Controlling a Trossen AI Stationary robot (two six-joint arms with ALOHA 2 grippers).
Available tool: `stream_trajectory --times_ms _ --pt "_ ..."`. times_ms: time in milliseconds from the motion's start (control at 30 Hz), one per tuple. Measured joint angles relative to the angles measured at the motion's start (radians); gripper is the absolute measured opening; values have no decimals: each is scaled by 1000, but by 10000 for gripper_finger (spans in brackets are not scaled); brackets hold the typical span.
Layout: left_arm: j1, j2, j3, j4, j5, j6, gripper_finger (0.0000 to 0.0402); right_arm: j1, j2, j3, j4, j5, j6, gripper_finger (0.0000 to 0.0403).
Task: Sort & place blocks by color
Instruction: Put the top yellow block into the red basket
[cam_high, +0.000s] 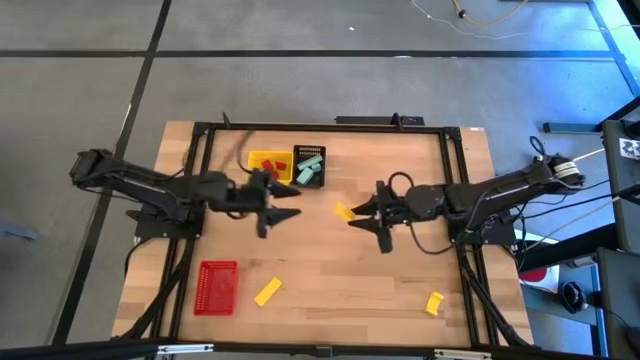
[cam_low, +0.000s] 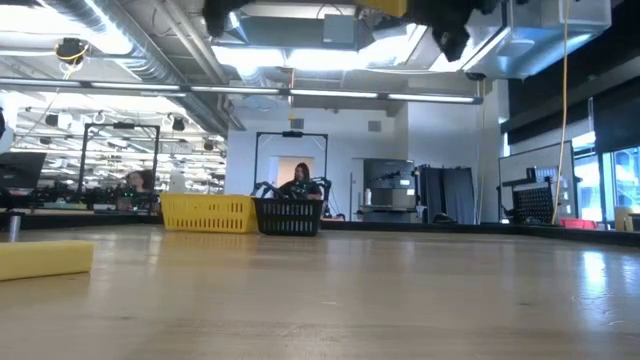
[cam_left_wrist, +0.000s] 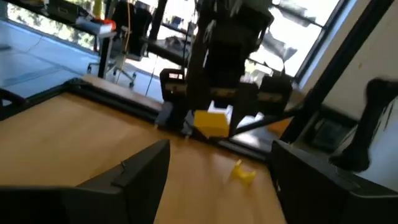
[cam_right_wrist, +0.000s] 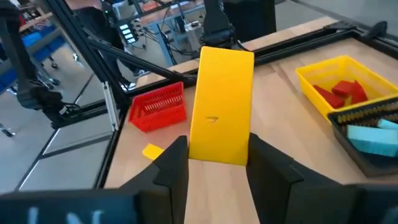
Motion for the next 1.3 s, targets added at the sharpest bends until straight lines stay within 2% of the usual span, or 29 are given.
stream_trajectory --times_ms 233,367,600,933,1067,1300 --pt "-2 217 135 6 -1 56 273 0 80 -1 179 0 -1 126" --pt "-2 296 176 42 -3 57 273 0 99 -1 197 0 -1 126" --pt "-3 351 189 147 24 55 273 0 100 -1 229 2 -4 126" --pt "1 351 189 172 30 55 269 0 100 -1 242 2 -26 126" --pt "1 351 189 170 30 55 236 0 100 -1 242 2 -26 126" --pt "11 351 189 173 30 47 130 0 100 -1 241 -4 -35 126"
